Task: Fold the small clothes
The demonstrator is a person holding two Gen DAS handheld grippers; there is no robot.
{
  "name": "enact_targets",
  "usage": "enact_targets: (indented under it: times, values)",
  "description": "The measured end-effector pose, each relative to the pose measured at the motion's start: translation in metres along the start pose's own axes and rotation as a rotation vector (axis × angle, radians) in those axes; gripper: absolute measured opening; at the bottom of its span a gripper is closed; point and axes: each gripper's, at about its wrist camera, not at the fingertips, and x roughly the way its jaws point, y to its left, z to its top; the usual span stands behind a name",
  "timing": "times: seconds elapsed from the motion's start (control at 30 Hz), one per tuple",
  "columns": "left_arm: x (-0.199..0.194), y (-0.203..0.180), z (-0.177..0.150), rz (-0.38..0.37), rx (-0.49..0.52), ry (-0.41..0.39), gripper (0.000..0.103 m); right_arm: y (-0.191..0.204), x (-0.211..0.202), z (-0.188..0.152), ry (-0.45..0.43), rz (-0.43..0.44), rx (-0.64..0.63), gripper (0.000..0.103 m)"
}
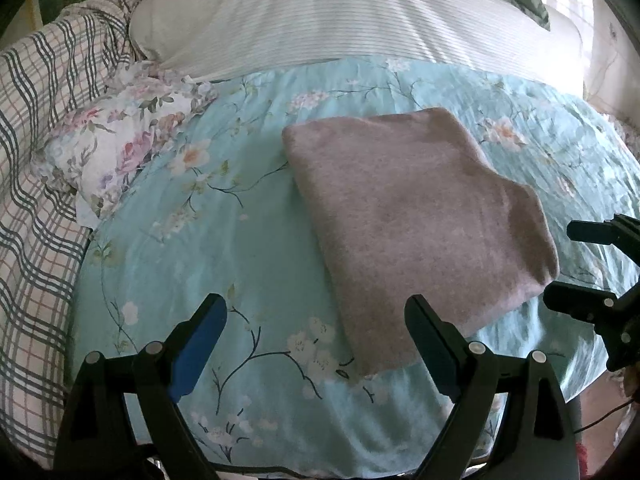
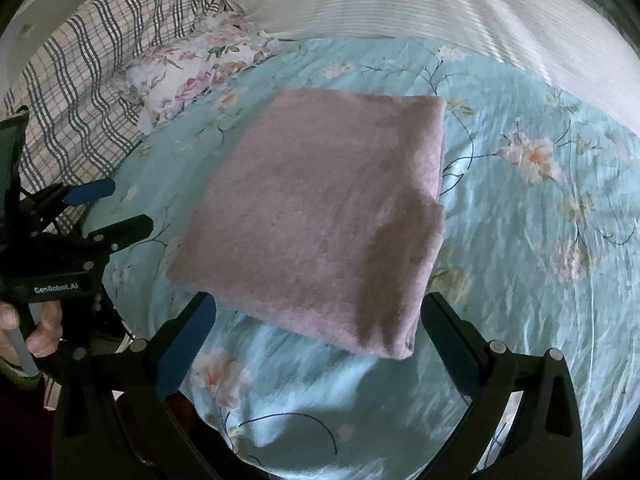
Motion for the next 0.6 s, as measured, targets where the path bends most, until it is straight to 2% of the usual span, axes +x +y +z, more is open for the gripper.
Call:
enact_targets:
  times: [0.6]
  values:
    - [-0.0010, -0.0023, -0.0008, -0.006, -0.011, 0.001, 0.091, 0.0009, 0.0025, 0.0071, 0.015, -0.010, -0.024, 0.102]
